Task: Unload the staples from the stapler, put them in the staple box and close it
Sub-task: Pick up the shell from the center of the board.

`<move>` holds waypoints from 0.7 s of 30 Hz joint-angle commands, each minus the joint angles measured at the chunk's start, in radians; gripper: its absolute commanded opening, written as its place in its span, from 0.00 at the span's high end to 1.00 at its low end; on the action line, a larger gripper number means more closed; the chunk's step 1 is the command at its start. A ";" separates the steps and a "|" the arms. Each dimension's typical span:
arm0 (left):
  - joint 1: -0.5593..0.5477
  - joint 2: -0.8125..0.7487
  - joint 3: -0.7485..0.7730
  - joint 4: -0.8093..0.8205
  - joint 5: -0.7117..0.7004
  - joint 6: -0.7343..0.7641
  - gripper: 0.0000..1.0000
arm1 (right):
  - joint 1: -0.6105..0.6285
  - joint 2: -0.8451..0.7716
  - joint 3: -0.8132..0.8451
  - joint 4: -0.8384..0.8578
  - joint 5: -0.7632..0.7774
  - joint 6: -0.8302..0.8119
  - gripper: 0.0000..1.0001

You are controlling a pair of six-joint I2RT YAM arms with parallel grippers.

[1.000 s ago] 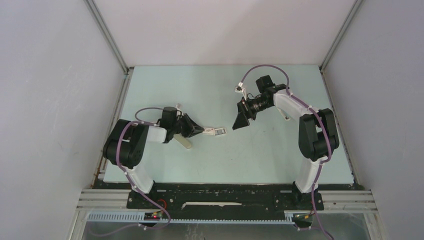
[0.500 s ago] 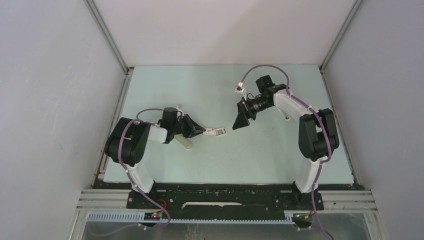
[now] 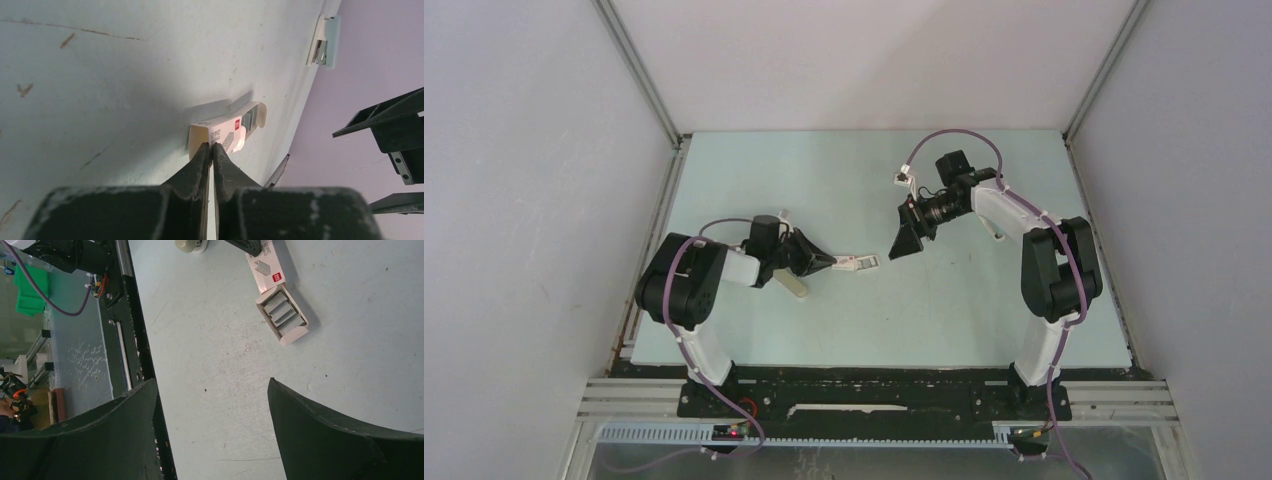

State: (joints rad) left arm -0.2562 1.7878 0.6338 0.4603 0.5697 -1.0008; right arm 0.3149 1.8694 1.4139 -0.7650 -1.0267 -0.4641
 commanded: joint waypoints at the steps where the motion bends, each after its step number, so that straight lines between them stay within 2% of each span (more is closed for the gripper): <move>1: -0.005 0.007 -0.007 0.072 0.034 -0.028 0.95 | 0.000 -0.053 -0.002 0.011 -0.008 -0.006 0.09; 4: -0.005 -0.009 -0.019 0.087 0.034 -0.035 1.00 | 0.000 -0.052 -0.002 0.011 -0.008 -0.006 0.09; 21: 0.008 -0.244 -0.131 0.107 0.021 -0.061 1.00 | -0.001 -0.076 -0.017 0.011 -0.014 -0.014 0.09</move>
State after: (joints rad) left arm -0.2546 1.6264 0.5354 0.5236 0.5823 -1.0477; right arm 0.3145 1.8580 1.4048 -0.7650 -1.0267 -0.4656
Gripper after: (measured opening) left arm 0.007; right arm 0.906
